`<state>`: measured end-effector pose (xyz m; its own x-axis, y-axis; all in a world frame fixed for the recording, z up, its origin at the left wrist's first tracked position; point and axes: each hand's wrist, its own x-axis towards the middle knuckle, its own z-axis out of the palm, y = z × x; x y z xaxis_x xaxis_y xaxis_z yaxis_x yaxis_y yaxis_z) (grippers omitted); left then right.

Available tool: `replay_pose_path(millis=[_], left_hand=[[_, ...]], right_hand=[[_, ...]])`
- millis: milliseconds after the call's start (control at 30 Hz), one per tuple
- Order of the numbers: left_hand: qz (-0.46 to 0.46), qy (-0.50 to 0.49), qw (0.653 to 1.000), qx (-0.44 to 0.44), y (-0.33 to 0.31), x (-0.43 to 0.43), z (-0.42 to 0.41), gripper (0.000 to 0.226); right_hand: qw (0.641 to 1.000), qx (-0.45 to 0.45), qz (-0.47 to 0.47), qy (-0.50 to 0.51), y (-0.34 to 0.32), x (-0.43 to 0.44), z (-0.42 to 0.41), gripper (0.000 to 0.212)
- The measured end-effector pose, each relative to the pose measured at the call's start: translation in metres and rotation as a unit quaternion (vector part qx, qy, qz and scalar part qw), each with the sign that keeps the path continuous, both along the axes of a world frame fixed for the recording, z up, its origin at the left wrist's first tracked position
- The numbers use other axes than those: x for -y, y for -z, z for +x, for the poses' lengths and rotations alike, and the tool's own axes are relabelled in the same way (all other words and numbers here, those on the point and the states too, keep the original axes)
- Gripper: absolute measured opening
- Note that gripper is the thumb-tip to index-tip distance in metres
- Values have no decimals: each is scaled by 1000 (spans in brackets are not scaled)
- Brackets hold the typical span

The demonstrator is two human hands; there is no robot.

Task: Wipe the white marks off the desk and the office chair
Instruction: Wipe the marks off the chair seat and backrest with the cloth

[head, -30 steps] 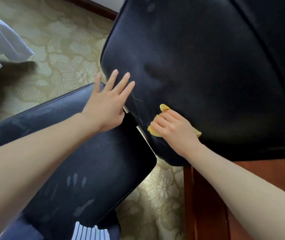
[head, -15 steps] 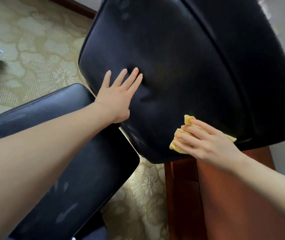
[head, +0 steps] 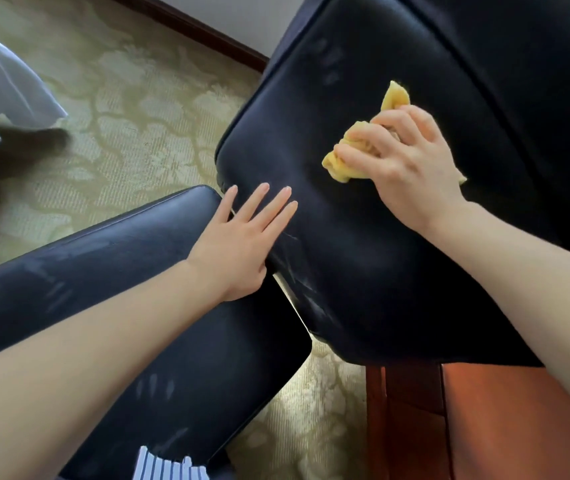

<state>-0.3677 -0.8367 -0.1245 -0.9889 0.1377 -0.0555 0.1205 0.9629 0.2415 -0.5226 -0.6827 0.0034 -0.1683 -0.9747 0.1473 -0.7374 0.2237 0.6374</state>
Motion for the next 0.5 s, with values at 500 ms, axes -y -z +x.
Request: replay_pose_path(millis=[500], left_hand=[[-2, -96, 993, 72, 37, 40, 18, 78]], right_hand=[[977, 33, 151, 145, 131, 76, 9, 32]])
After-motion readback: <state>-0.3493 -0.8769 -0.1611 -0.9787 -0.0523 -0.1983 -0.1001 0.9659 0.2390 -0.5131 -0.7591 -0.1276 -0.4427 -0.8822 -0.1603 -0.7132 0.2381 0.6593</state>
